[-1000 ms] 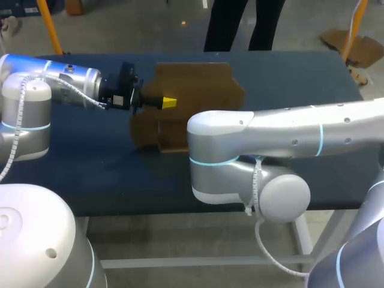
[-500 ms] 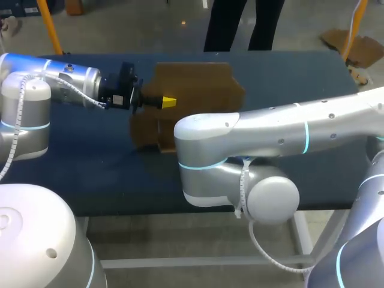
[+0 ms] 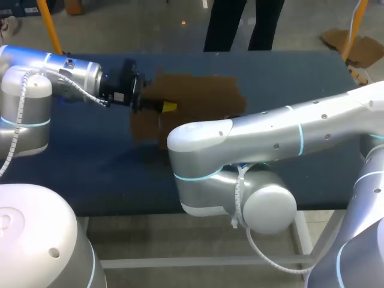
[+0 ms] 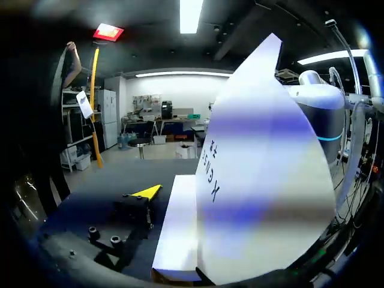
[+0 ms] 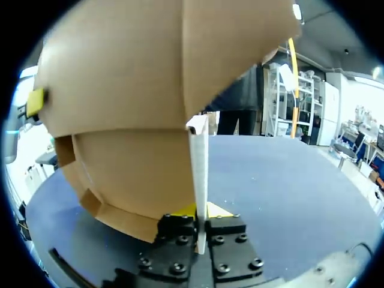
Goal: Assemble the packaging by folding the flat box into shape, placing the metal phone stand inside, and closing the box properly
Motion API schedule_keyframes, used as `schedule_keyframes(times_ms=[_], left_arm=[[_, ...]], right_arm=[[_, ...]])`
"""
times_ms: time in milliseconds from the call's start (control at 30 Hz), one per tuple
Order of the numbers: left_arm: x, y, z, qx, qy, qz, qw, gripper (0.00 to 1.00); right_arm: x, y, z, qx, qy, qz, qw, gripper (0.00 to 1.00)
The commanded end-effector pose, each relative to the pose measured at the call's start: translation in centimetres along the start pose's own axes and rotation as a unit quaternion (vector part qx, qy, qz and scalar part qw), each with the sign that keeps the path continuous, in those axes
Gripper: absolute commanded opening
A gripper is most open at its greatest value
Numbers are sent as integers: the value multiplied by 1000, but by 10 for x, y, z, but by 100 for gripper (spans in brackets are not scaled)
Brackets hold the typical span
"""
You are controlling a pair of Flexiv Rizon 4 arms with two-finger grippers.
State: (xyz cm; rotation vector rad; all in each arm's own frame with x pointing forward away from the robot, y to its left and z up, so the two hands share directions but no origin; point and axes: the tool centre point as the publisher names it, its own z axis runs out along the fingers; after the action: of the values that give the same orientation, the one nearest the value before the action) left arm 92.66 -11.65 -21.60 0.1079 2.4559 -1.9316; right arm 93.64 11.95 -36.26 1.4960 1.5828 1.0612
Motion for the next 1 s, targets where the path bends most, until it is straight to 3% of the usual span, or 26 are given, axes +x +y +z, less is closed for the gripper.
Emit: schedule_keyframes(times_ms=[33, 467, 733, 1000], left_arm=[[7, -9, -7, -13, -9, 11, 1000, 100], [22, -17, -23, -47, -33, 70, 996, 100], [37, -16, -36, -72, -56, 121, 989, 100], [43, -16, -45, -81, -67, 129, 986, 100]], right_arm=[[2, -2, -4, -6, 3, 0, 1000, 0], [-5, 16, -13, 0, 47, 4, 999, 0], [-16, 19, -10, 27, 97, 23, 995, 0], [-20, 22, -9, 40, 157, 18, 987, 0]])
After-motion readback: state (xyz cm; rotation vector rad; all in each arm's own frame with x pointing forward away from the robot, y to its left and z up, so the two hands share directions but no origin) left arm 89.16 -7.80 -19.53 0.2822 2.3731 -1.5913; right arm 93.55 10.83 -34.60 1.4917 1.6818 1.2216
